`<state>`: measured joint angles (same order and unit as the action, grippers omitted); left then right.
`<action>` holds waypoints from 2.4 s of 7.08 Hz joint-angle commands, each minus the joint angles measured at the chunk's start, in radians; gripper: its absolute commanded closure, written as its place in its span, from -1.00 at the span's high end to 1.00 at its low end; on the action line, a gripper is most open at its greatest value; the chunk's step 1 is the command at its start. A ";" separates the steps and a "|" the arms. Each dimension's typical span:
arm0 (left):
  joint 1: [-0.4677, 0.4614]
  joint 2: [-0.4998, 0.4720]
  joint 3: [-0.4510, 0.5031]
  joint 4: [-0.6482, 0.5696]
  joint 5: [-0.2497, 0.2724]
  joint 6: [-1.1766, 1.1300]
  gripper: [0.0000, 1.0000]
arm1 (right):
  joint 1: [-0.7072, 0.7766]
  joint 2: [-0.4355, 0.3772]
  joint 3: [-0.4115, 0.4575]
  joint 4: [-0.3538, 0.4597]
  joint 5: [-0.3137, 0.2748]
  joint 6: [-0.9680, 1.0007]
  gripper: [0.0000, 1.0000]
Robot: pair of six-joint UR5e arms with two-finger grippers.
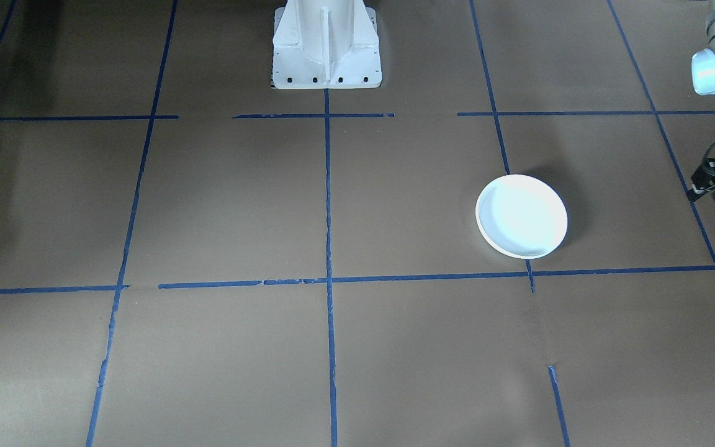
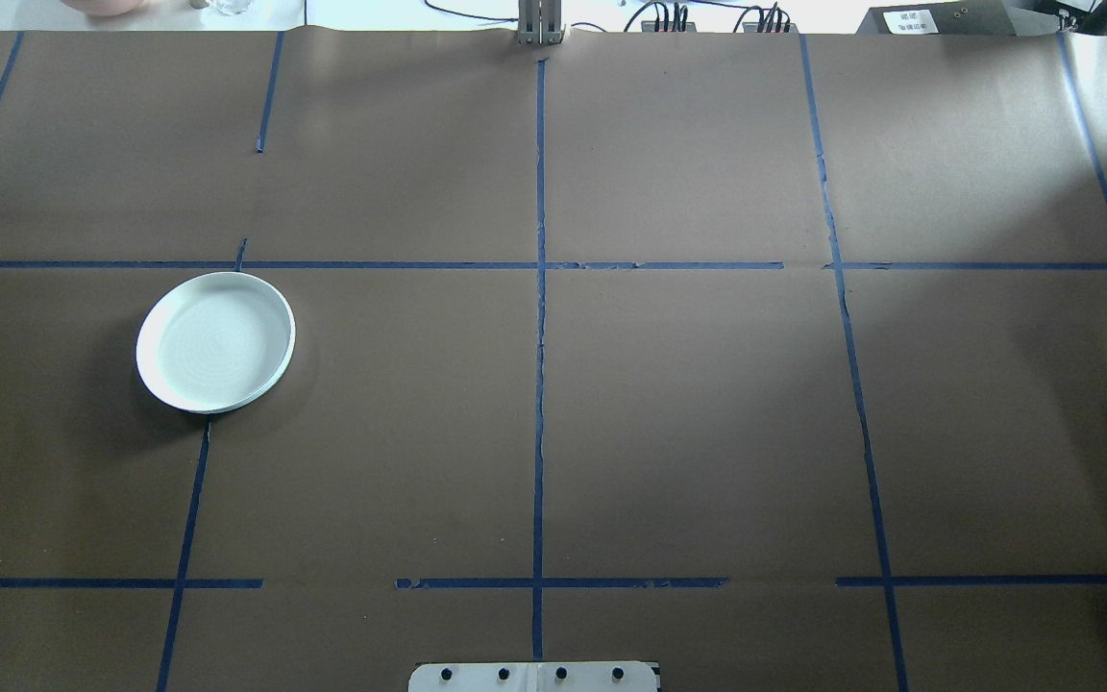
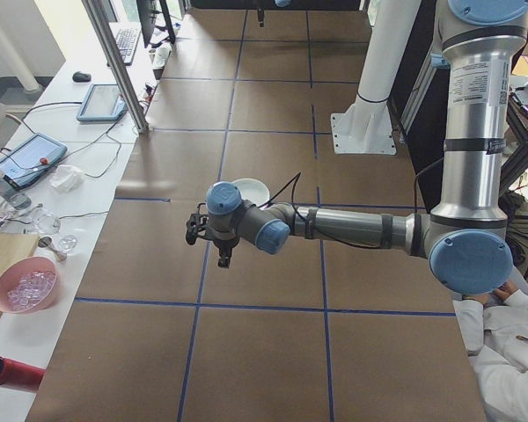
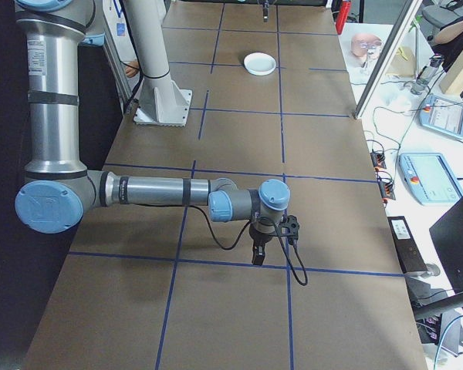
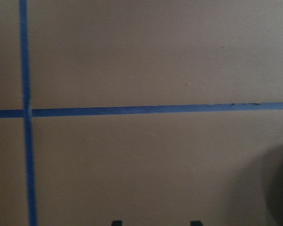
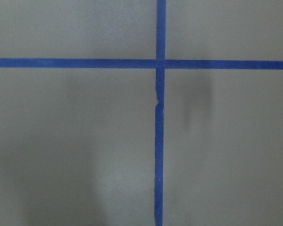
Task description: Stack plate in center
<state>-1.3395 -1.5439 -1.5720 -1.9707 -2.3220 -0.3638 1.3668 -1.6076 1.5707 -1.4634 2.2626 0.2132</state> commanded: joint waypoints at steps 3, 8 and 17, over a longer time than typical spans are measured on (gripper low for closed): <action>-0.225 -0.024 0.109 0.166 0.001 0.336 0.41 | 0.000 0.000 0.000 0.000 0.000 0.000 1.00; -0.257 -0.071 0.109 0.276 0.001 0.336 1.00 | 0.000 0.000 0.000 0.000 0.000 0.000 1.00; -0.294 -0.056 0.139 0.317 -0.048 0.335 1.00 | 0.000 0.000 0.000 0.000 0.000 0.000 1.00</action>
<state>-1.6336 -1.6002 -1.4380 -1.6653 -2.3636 -0.0302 1.3668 -1.6076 1.5708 -1.4634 2.2626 0.2132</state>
